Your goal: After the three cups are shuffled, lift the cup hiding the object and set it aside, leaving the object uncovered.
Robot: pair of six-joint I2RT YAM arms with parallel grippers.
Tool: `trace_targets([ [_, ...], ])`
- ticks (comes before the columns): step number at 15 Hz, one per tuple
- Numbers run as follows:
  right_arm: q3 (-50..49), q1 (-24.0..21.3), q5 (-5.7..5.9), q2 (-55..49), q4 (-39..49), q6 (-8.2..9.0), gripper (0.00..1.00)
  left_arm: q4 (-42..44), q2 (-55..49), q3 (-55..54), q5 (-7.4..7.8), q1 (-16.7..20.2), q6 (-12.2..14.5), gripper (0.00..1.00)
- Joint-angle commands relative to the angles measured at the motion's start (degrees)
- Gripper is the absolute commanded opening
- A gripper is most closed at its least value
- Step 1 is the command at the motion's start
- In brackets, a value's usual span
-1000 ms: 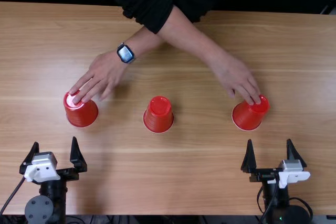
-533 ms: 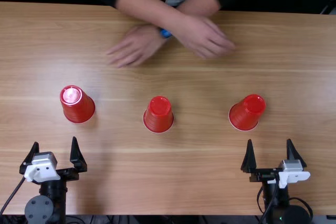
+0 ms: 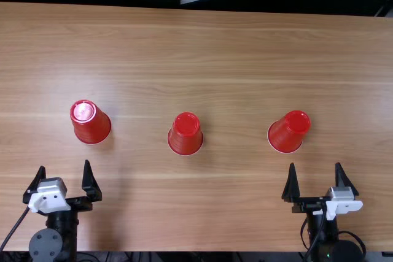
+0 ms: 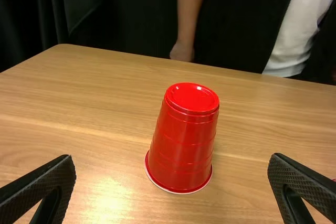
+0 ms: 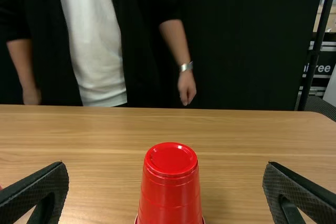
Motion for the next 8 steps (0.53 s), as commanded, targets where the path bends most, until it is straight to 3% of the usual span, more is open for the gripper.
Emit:
trace_targets([
  [1, -0.81, -0.34, 0.09, -0.36, 0.19, 0.24, 1.0, 0.03, -0.69, -1.85, 0.02, -0.15, 0.27, 1.0],
  [4, -0.9, 0.01, -0.54, -0.36, 0.19, -0.6, 1.0, 0.13, -0.69, -1.85, -0.82, -0.24, 0.38, 1.0],
  [5, -0.73, -0.34, -0.33, -0.36, 0.08, -0.6, 1.0, 0.13, -0.69, -1.85, -0.29, -0.24, 0.59, 1.0],
  [8, 4.99, -1.13, -0.01, 2.8, -0.13, 0.03, 1.0, -1.13, -0.69, 5.8, 0.97, -0.33, 7.23, 1.0],
])
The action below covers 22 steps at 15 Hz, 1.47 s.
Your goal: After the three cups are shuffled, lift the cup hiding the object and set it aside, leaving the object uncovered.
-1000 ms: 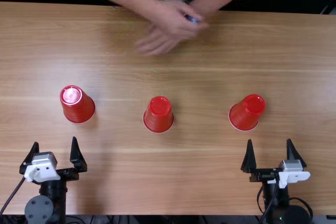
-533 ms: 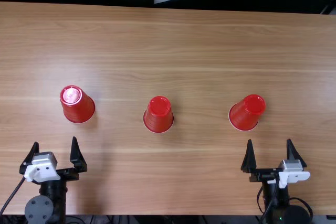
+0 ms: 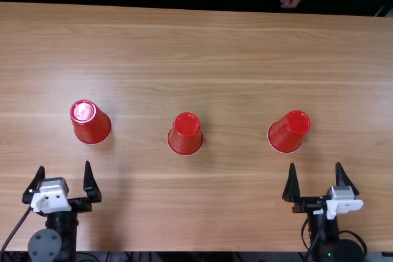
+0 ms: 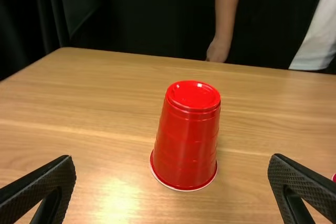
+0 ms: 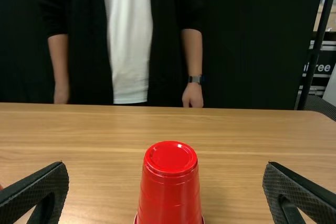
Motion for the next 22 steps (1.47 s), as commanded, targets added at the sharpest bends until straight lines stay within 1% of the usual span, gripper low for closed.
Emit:
trace_targets([
  [1, 7.04, -0.98, 0.05, 4.94, 0.62, 0.34, 1.0, -0.01, 2.72, 7.7, 2.06, -0.29, 4.46, 1.0],
  [2, 10.2, -1.07, 0.05, 8.28, -0.23, 0.34, 1.0, -1.59, 8.52, 11.13, 2.27, -0.29, 4.46, 1.0],
  [3, 13.81, -0.98, 0.05, 11.18, -2.65, 0.23, 1.0, -4.12, 13.35, 17.28, 2.27, -0.29, 4.46, 1.0],
  [5, 20.22, -1.07, 0.05, 15.14, -7.93, 0.12, 1.0, -11.61, 19.24, 27.74, 2.27, 0.06, 4.57, 1.0],
  [8, 31.82, -1.07, 0.05, 23.4, -17.84, 0.02, 1.0, -24.16, 28.91, 40.66, 1.53, -0.02, 4.88, 1.0],
  [9, 35.95, -0.98, -0.16, 27.09, -21.95, -0.19, 1.0, -28.38, 31.63, 44.88, 1.32, 0.06, 4.88, 1.0],
  [11, 45.71, -0.71, -0.16, 33.51, -31.76, -0.4, 1.0, -36.61, 39.02, 53.23, 0.37, 0.15, 4.88, 1.0],
  [14, 58.37, -0.01, -0.37, 42.47, -43.15, -0.4, 1.0, -46.42, 47.19, 64.65, -3.0, 0.15, 4.88, 1.0],
  [15, 62.06, 1.84, -0.37, 45.2, -48.11, -0.4, 1.0, -49.26, 49.56, 67.99, -3.74, 0.15, 4.88, 1.0],
  [17, 68.03, 8.52, -0.37, 50.56, -55.49, 0.12, 1.0, -53.91, 54.66, 74.85, -3.95, 0.33, 4.88, 1.0],
  [18, 69.97, 10.27, -0.37, 52.67, -57.5, 0.23, 1.0, -56.75, 56.86, 78.01, -3.85, 0.33, 4.88, 1.0],
  [20, 72.96, 11.68, -0.37, 55.75, -60.13, 0.02, 1.0, -62.13, 60.55, 81.88, -3.74, 0.24, 4.88, 1.0],
  [22, 73.57, 13.88, -0.37, 57.85, -60.24, -0.09, 1.0, -66.14, 62.92, 83.9, -3.22, -0.02, 4.78, 1.0],
])
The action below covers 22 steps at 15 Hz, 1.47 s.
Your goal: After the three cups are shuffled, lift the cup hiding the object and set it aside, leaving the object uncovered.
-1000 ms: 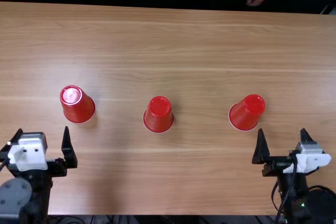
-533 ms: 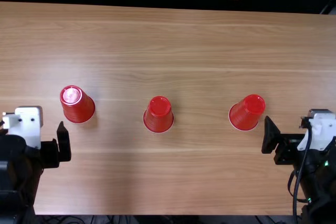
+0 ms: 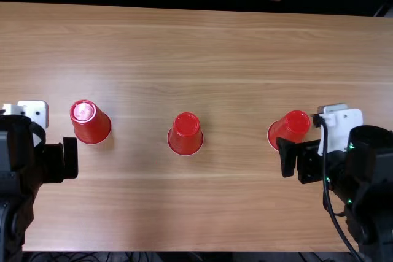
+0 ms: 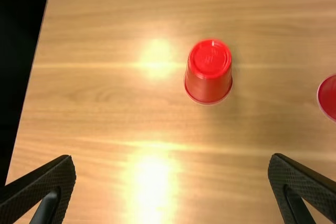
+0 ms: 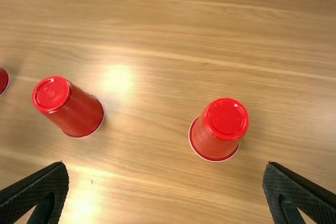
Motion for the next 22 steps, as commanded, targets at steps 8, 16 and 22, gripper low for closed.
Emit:
trace_targets([
  [8, 3.77, 12.71, -0.47, 13.0, 1.34, 0.38, 1.0, -3.46, 3.58, 1.7, 0.27, -0.37, -0.03, 1.0],
  [16, 12.91, 22.03, -0.47, 29.97, 2.61, 0.49, 1.0, -3.56, 4.37, 1.43, 0.38, -0.37, -0.24, 1.0],
  [22, 18.71, 24.84, -0.37, 42.01, 5.03, 0.7, 1.0, -3.56, 4.37, 0.38, 0.38, -0.37, -0.24, 1.0],
])
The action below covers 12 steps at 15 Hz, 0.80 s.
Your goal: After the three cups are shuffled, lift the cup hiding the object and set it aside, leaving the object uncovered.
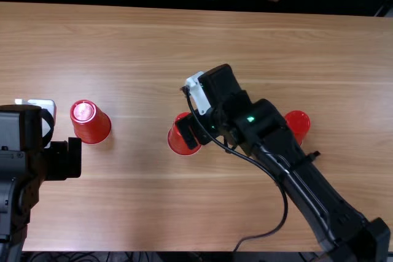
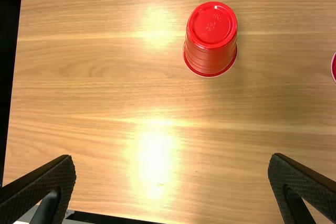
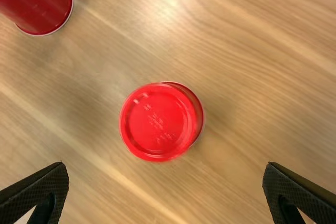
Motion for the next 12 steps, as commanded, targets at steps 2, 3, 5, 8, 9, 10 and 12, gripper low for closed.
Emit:
trace_targets([
  [2, 2.83, 0.63, -0.34, 4.02, 0.05, 0.42, 1.0, 0.1, 0.41, 0.05, 0.31, -0.37, -0.13, 1.0],
  [3, 2.92, 0.63, -0.34, 5.42, 0.16, 0.42, 1.0, 0.1, 0.5, -0.04, 0.31, -0.37, -0.13, 1.0],
  [5, 3.27, 0.63, -0.34, 7.8, 0.05, 0.42, 1.0, 0.0, 1.29, -0.65, 0.31, -0.29, -0.13, 1.0],
  [8, 3.27, 0.71, -0.34, 10.61, 0.16, 0.42, 1.0, 0.1, 1.29, -0.83, 0.31, -0.29, -0.13, 1.0],
  [9, 3.36, 0.71, -0.34, 11.49, 0.16, 0.31, 1.0, 0.1, 1.29, -1.09, 0.31, -0.29, -0.13, 1.0],
  [10, 3.36, 0.71, -0.34, 12.19, 0.16, 0.31, 1.0, 0.1, 1.29, -1.36, 0.31, -0.29, -0.13, 1.0],
  [12, 3.36, 1.59, -0.34, 13.68, 0.16, 0.2, 1.0, 0.1, 1.2, -1.62, 0.42, -0.29, -0.13, 1.0],
])
